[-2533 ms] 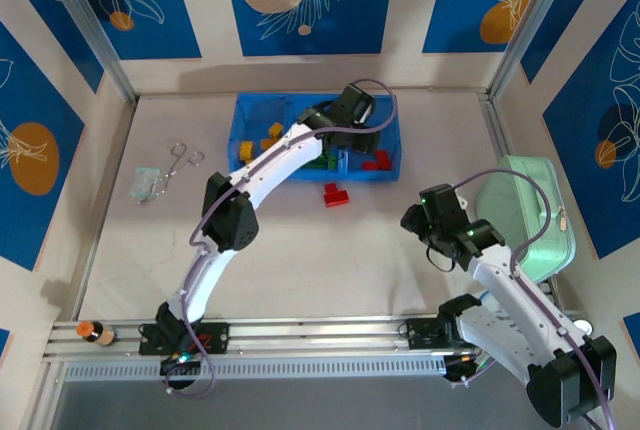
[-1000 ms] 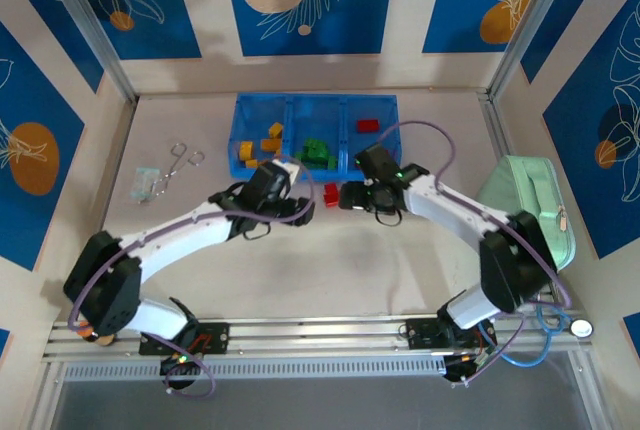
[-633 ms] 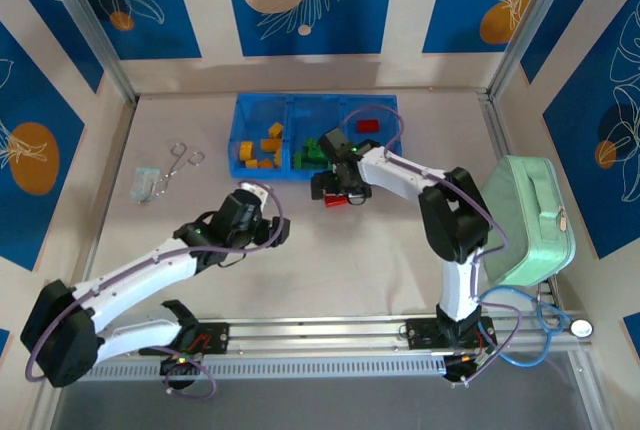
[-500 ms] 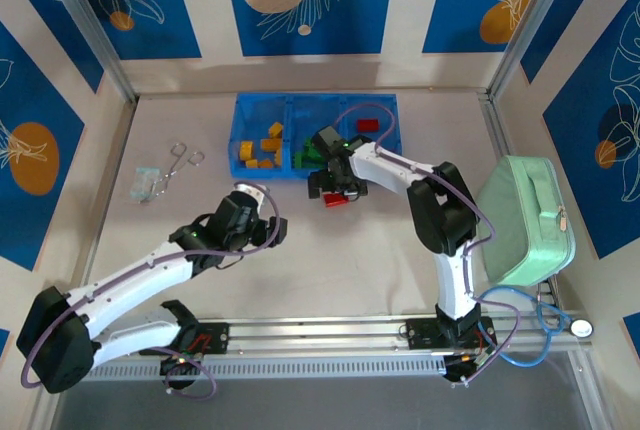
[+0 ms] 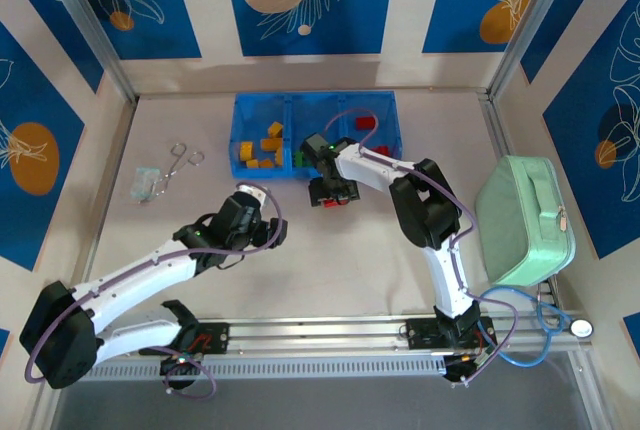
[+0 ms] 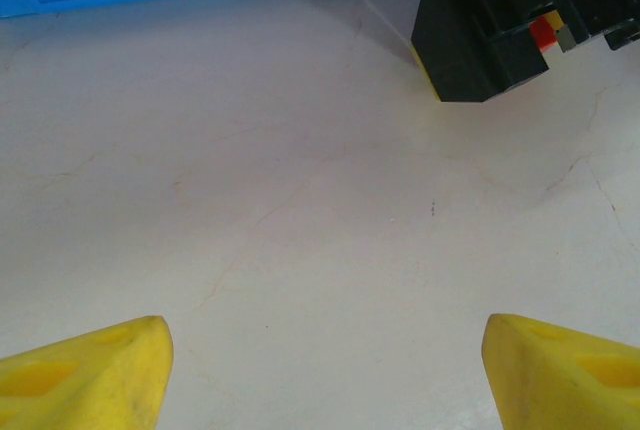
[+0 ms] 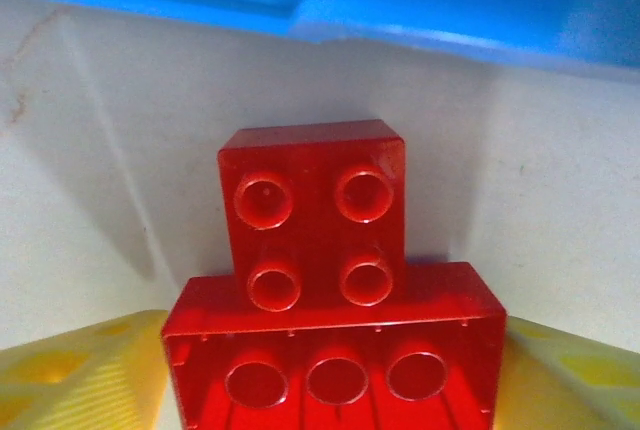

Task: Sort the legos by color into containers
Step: Pick up the lego from the center of the table.

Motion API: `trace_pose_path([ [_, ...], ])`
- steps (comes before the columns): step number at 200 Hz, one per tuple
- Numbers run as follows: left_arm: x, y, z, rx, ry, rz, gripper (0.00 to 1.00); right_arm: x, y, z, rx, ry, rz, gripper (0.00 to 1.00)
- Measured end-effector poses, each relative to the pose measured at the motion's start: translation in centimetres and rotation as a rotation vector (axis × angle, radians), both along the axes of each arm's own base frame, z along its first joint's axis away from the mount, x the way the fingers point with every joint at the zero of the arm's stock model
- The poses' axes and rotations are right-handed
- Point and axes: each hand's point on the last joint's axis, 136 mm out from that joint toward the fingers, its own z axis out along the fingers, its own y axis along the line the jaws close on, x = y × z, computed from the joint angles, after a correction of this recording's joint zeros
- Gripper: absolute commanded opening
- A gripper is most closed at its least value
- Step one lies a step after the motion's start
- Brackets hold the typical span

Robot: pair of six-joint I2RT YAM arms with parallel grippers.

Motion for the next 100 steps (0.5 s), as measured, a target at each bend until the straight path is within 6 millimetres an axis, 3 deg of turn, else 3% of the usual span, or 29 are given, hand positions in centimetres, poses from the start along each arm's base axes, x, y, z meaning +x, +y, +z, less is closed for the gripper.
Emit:
trace_pose_path([
  [36, 0.0, 0.0, -0.3, 0.003, 0.008, 0.003, 0.80, -0.2, 0.1, 0.1, -0.009, -0.010, -0.005, 0.52],
  [77, -0.1, 0.1, -0.7, 0.004, 0.019, 0.011, 0.80, -2.0, -1.0, 0.7, -0.044, -0.016, -0.009, 0.49],
  [100, -0.1, 0.1, -0.7, 0.004, 0.020, 0.011, 0.79, -2.9, -1.5, 3.2, -0.035, -0.049, -0.005, 0.50],
])
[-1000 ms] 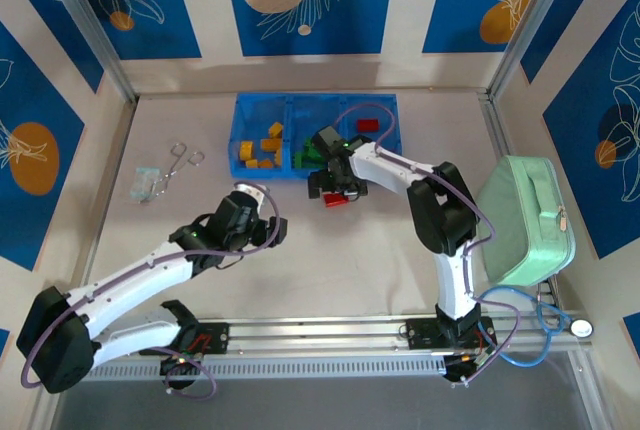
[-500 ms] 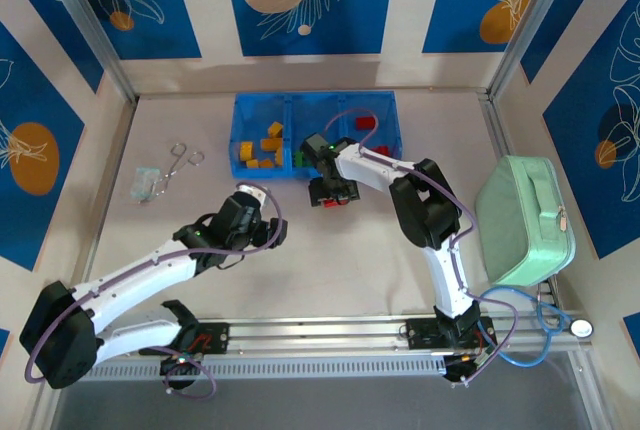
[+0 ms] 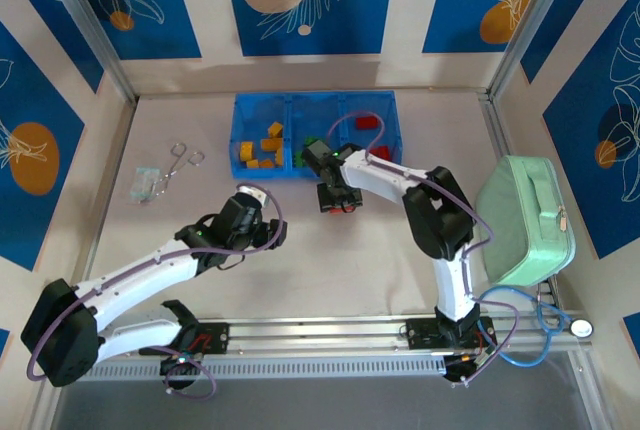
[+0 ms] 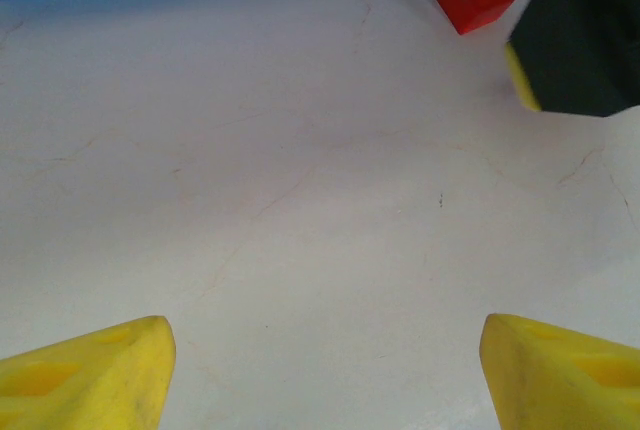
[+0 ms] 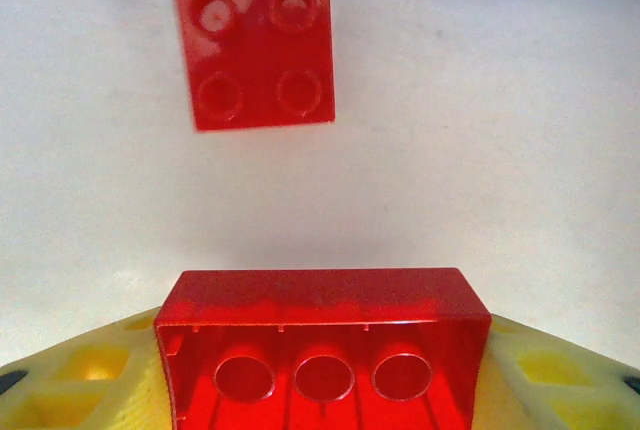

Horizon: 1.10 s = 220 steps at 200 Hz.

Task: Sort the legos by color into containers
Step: Pick up the lego from the center of the table, then place the lego in the container.

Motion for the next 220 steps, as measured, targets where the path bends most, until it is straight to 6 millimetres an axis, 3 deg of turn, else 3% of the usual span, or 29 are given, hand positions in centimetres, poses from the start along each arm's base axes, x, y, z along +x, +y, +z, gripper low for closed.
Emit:
trace_pose_path([
  [26, 0.1, -0.1, -0.4, 0.007, 0.008, 0.000, 0.78, 0.9, -0.7, 4.4, 0.065, -0.089, -0.021, 0.50],
  [47, 0.1, -0.1, -0.7, 0.013, 0.015, -0.001, 0.78, 3.5, -2.8, 6.7, 0.095, -0.137, -0.080, 0.51],
  [83, 0.1, -0.2, -0.6, 0.010, 0.012, -0.001, 0.78, 9.2, -6.2, 8.0, 0.109, -0.170, -0.175, 0.51],
  [112, 0.0, -0.3, -0.4, 0.003, 0.008, -0.005, 0.78, 12.3, -7.1, 8.0, 0.103, -0.181, -0.196, 0.55],
  [127, -0.1, -0.3, 0.0, -0.003, 0.000, -0.007, 0.78, 13.3, -7.2, 7.8, 0.097, -0.177, -0.198, 0.64],
  [141, -0.1, -0.3, 0.3, -0.011, -0.008, -0.008, 0.78, 14.0, -7.3, 7.5, 0.090, -0.170, -0.199, 0.82],
  [156, -0.2, -0.2, 0.4, -0.012, -0.009, -0.008, 0.78, 14.8, -7.4, 7.3, 0.078, -0.169, -0.202, 0.88],
  [193, -0.3, -0.2, 0.4, -0.010, -0.008, -0.008, 0.78, 14.9, -7.8, 7.8, 0.046, -0.185, -0.201, 0.91],
  [220, -0.3, -0.2, 0.4, -0.010, -0.008, -0.008, 0.78, 12.6, -7.4, 8.1, 0.049, -0.194, -0.174, 0.90],
])
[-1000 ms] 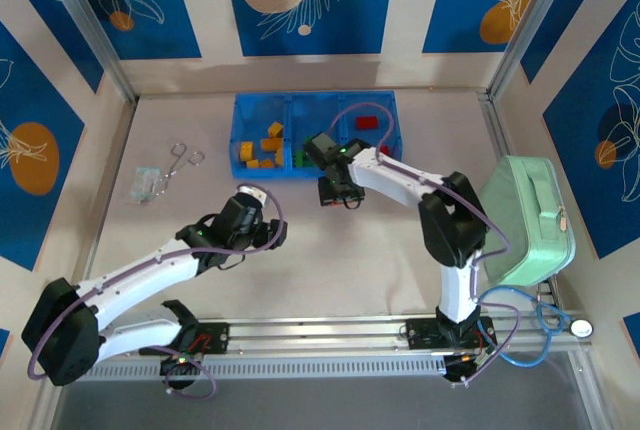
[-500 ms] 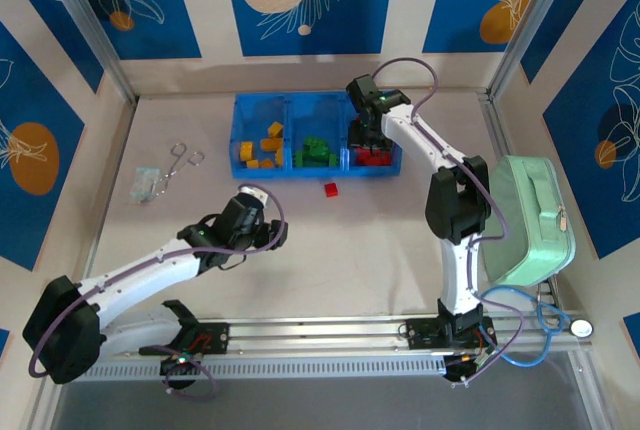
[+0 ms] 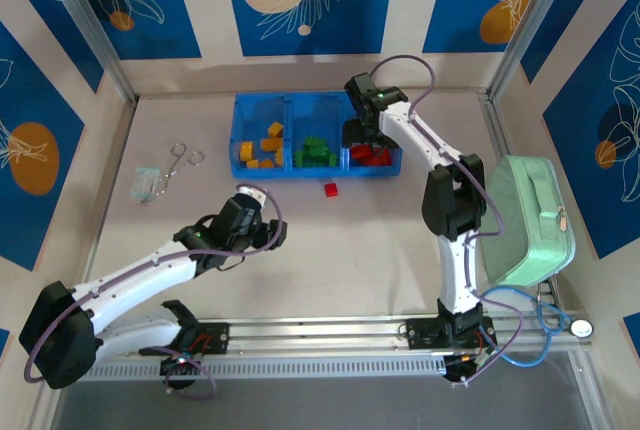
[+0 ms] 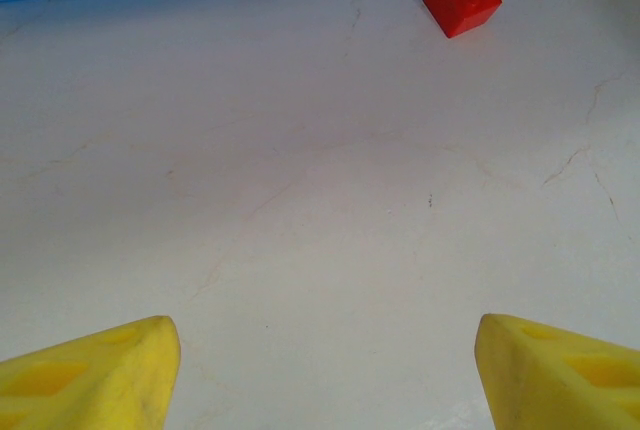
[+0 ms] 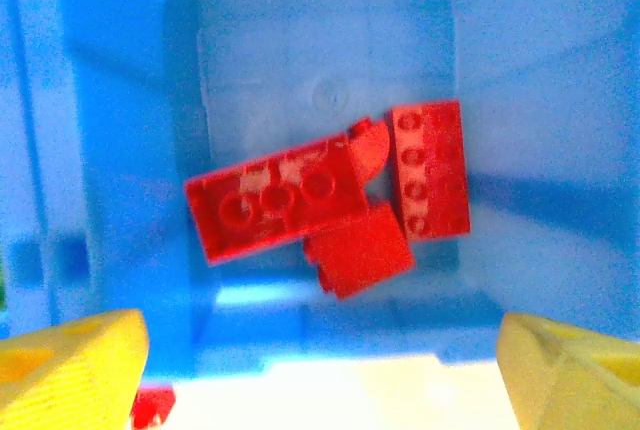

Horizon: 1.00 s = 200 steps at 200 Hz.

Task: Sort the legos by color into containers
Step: Place the lego in the container, then pick up the lego from the center of the table.

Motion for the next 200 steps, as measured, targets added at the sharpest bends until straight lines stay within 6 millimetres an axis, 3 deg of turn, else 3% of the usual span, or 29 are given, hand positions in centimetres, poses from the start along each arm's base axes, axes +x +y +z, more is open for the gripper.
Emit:
trace_pose_path([
  [33, 0.0, -0.1, -0.4, 0.009, 0.010, 0.000, 0.77, -4.0, 3.2, 2.1, 0.056, -0.044, 0.109, 0.86],
  [52, 0.0, -0.1, -1.1, 0.024, 0.027, 0.000, 0.77, -5.5, 5.5, 2.3, 0.085, -0.052, 0.170, 0.86],
  [79, 0.1, -0.2, -1.5, 0.027, 0.037, 0.000, 0.77, -7.7, 8.1, -0.4, 0.088, 0.011, 0.232, 0.83],
  [108, 0.0, -0.2, -1.4, 0.026, 0.037, -0.002, 0.77, -8.6, 8.8, -4.2, 0.066, 0.093, 0.235, 0.79],
  [164, 0.1, -0.2, -0.8, 0.010, 0.022, 0.001, 0.77, -8.7, 9.0, -9.4, 0.030, 0.183, 0.201, 0.65],
  [200, 0.0, -0.2, -0.5, 0.003, 0.014, 0.000, 0.77, -8.3, 9.3, -10.8, 0.022, 0.201, 0.187, 0.57],
])
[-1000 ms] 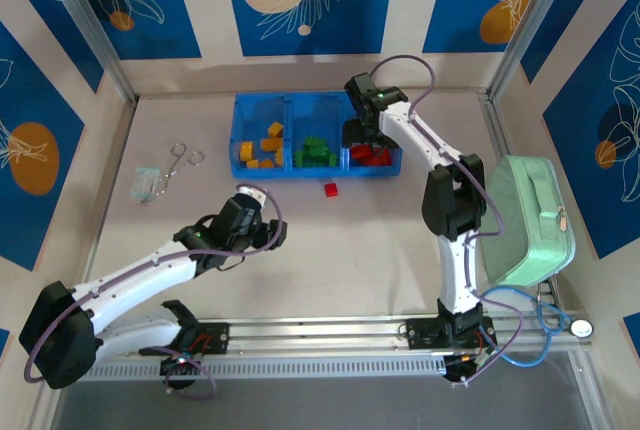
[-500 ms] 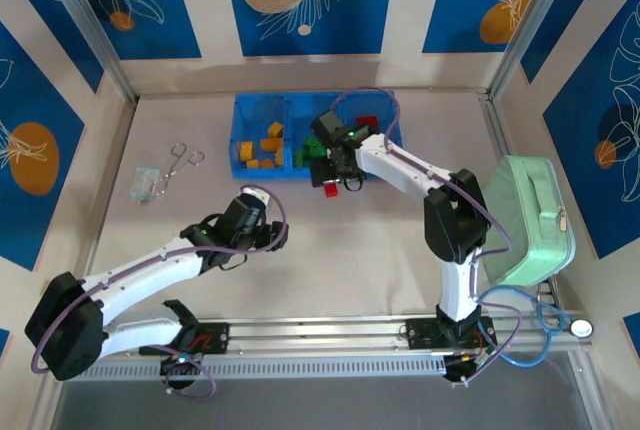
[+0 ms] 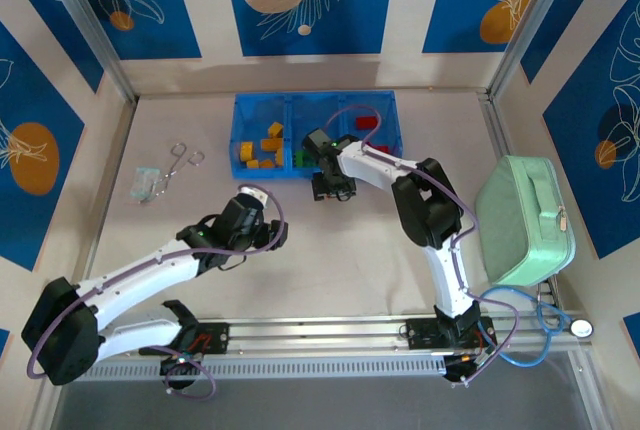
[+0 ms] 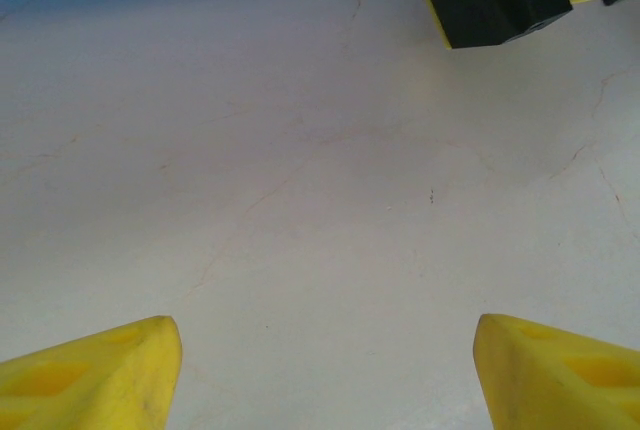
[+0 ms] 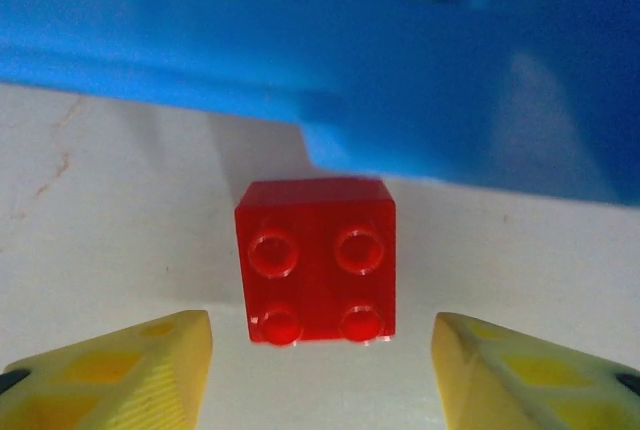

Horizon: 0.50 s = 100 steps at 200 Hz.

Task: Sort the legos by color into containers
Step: Pick up the lego from the center of the table.

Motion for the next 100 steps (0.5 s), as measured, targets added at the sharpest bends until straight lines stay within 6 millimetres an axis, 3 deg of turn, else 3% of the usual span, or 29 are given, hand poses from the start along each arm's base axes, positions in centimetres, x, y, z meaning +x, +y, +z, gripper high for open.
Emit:
trace_pose_path([
  [74, -0.1, 0.2, 0.2, 0.001, -0.004, 0.003, 0.77, 1.4, 1.0, -0.3, 0.012, -0.020, -0.006, 0.28],
  [100, 0.0, 0.3, 0.7, -0.006, -0.021, 0.009, 0.76, 1.1, 1.2, -0.1, 0.007, -0.030, 0.002, 0.25],
])
